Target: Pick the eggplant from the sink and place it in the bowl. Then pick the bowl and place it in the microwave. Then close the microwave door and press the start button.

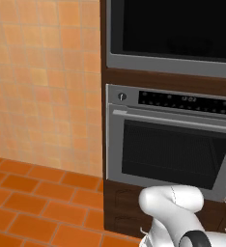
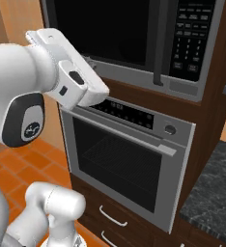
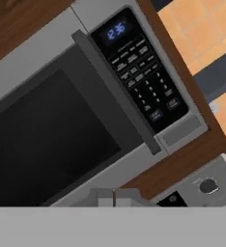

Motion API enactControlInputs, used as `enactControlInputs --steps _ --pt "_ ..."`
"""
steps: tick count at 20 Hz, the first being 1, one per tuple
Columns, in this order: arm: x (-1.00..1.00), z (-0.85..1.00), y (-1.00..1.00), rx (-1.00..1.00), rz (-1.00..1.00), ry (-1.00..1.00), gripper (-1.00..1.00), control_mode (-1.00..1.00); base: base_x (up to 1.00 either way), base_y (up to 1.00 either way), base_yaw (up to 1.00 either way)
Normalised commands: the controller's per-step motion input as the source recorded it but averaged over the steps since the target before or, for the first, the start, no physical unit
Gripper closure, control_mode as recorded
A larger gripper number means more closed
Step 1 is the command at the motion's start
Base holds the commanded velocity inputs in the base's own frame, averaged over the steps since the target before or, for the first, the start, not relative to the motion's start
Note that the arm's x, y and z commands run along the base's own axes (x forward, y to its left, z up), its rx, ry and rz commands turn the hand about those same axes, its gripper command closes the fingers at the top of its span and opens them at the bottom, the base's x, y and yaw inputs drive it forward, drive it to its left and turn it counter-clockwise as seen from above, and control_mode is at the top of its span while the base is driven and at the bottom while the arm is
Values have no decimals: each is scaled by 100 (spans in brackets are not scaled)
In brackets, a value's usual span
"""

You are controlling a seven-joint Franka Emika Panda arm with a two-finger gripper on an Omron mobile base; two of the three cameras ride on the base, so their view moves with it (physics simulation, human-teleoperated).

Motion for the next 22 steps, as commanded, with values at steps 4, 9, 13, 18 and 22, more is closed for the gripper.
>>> enactControlInputs --steps 4,9,13,18,22 --pt "16 8 -6 -16 0 5 100 -100 0 0 0" --pt "24 19 -13 -12 0 0 100 -100 0 0 0" --pt "51 0 -34 -12 0 1 100 -100 0 0 0" --pt "42 0 -46 -3 0 2 100 -100 0 0 0" --pt "4 0 -43 0 0 0 100 -100 0 0 0"
